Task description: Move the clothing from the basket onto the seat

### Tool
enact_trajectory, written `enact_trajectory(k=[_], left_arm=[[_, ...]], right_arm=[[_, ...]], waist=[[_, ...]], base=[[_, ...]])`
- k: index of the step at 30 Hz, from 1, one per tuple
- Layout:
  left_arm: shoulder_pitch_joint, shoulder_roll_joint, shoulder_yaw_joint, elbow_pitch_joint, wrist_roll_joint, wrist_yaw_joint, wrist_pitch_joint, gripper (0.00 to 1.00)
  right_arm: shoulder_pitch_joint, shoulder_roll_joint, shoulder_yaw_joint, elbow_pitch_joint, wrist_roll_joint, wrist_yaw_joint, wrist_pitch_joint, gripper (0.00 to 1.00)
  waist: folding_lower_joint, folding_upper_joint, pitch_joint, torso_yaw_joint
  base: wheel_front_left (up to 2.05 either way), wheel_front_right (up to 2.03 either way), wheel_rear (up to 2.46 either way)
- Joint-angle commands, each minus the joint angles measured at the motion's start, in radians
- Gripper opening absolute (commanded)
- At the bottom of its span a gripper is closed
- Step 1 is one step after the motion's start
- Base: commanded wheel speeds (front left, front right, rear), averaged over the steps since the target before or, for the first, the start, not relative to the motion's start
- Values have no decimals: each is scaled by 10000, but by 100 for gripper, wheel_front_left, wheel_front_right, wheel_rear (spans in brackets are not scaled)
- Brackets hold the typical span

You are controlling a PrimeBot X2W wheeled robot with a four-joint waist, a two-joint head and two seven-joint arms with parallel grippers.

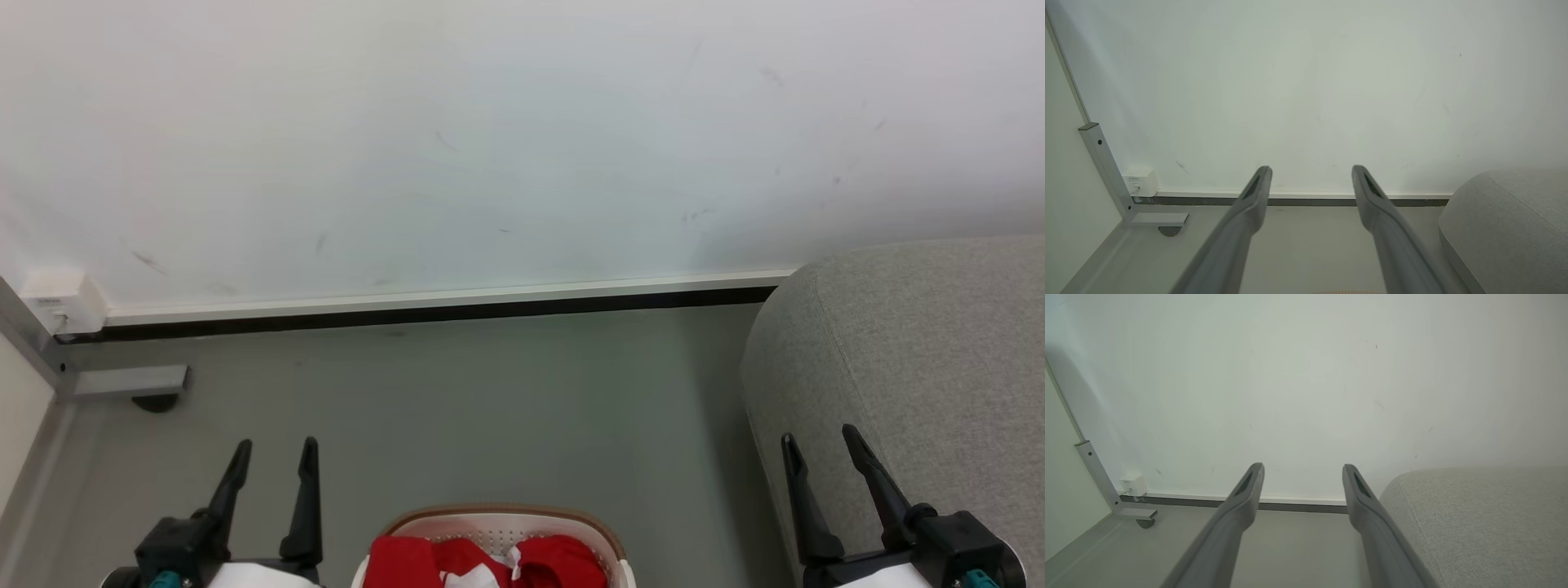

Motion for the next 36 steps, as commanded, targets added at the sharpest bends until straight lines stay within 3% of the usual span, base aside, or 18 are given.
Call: enact_trajectory(k=[1,17,36], left_arm=[[55,86,29,-13,276,-11,-89,100],[84,49,73,21,1432,-9,-359,100],[83,-78,299,44,1321,-159,-346,100]], right_arm=[[-28,-75,-24,-59,-193,-18,-92,100],[63,-78,0,-172,-1103,-21,-376,100],[24,-74,-59,-181,-868,-21,-345,100]], waist=[[-1,0,-5,-1],[-1,0,-10,4],[-1,0,13,-85]], base=[[0,0,0],[0,0,0],[0,0,0]])
